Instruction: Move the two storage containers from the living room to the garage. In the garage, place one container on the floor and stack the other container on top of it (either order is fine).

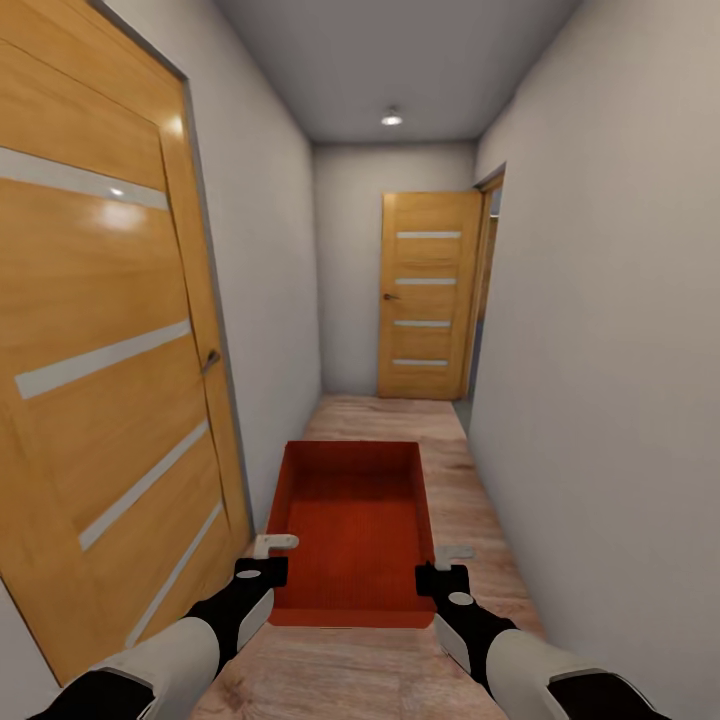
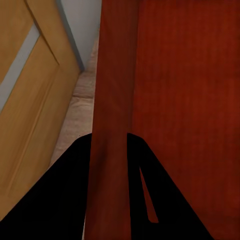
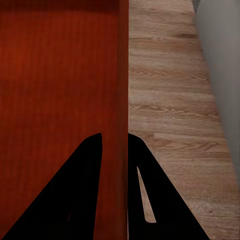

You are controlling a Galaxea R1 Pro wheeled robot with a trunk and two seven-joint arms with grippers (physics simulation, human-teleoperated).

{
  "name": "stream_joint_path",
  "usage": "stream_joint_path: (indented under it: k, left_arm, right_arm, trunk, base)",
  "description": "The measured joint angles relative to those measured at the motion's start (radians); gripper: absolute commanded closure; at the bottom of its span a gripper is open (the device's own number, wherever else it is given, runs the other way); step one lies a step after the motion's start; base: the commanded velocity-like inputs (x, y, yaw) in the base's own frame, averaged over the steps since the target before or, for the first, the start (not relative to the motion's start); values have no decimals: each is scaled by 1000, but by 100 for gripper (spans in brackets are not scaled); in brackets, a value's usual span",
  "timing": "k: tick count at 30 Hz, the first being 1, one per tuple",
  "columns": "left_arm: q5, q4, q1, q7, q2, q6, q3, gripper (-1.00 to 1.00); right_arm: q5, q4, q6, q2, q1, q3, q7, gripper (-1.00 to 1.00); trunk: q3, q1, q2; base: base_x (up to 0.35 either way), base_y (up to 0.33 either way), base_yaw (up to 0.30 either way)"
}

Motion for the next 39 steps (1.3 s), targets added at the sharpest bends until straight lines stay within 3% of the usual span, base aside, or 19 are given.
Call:
stream_joint_path:
  k: [29, 39]
  left_arm:
    - [0, 0, 0, 0, 0, 0, 0, 100]
    - [0, 0, 0, 0, 0, 0, 0, 100]
  right_arm:
    - [0, 0, 0, 0, 0, 0, 0, 100]
    - [-3, 0, 0, 0, 0, 3, 0, 100]
  trunk:
    - [0, 0, 0]
    - [0, 0, 0]
  base:
    - [324, 0, -2]
    - [324, 0, -186]
